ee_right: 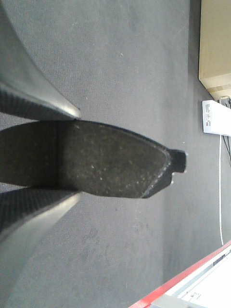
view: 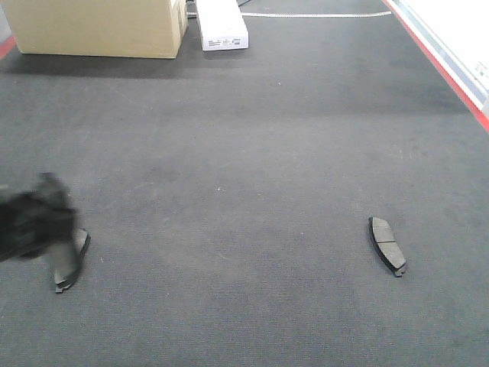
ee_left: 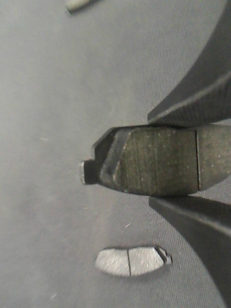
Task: Move and align brake pads A on conveyor
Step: 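Lower the left gripper beside the nearer placed pad and release its pad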
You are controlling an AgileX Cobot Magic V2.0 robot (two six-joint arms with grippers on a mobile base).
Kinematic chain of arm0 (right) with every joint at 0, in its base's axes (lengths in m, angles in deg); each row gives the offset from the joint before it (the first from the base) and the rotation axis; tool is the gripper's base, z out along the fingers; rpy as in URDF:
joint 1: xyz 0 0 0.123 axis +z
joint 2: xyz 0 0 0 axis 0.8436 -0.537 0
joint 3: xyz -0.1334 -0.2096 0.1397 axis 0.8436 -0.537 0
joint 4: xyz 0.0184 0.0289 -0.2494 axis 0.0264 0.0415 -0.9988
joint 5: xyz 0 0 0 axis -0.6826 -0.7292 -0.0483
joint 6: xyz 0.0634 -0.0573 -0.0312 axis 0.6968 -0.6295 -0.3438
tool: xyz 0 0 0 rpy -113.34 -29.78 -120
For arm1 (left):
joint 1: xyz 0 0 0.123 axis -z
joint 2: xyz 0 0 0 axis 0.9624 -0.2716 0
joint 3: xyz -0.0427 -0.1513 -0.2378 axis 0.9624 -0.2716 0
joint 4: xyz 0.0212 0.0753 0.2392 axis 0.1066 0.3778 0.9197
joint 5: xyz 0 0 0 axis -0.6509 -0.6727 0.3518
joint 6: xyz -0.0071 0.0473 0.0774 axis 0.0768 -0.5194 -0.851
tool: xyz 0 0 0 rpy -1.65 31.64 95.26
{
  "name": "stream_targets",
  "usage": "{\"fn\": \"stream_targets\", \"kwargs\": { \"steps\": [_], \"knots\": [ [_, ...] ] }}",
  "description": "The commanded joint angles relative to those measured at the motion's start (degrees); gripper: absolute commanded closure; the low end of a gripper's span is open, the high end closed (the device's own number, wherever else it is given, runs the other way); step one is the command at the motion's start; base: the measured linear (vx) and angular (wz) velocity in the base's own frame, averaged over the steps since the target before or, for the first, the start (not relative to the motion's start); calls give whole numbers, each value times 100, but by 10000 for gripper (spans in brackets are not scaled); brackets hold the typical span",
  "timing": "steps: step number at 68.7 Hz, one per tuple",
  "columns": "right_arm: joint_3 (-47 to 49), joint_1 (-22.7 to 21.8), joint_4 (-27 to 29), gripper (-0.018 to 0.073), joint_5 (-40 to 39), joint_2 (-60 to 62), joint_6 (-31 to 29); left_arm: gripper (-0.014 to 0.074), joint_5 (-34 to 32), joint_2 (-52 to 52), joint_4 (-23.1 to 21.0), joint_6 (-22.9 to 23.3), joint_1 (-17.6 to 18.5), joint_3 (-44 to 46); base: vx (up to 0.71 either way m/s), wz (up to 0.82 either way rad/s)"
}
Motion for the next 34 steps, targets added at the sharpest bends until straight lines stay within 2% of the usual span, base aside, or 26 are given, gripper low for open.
{"fn": "stream_targets", "kwargs": {
  "steps": [1,9,19,27,34],
  "knots": [
    [154,-16,-81,565,-565,-65,-18,592,-477,-674,3,38,44,502,0,0],
    [154,-16,-81,565,-565,-65,-18,591,-473,-1619,-11,-188,44,878,0,0],
    [154,-16,-81,565,-565,-65,-18,578,-233,-2664,-110,-761,44,1277,0,0],
    [154,-16,-81,565,-565,-65,-18,552,-192,-3318,-110,-796,44,1550,0,0],
    [154,-16,-81,565,-565,-65,-18,515,-453,-3768,-110,-691,44,1675,0,0]
  ]
}}
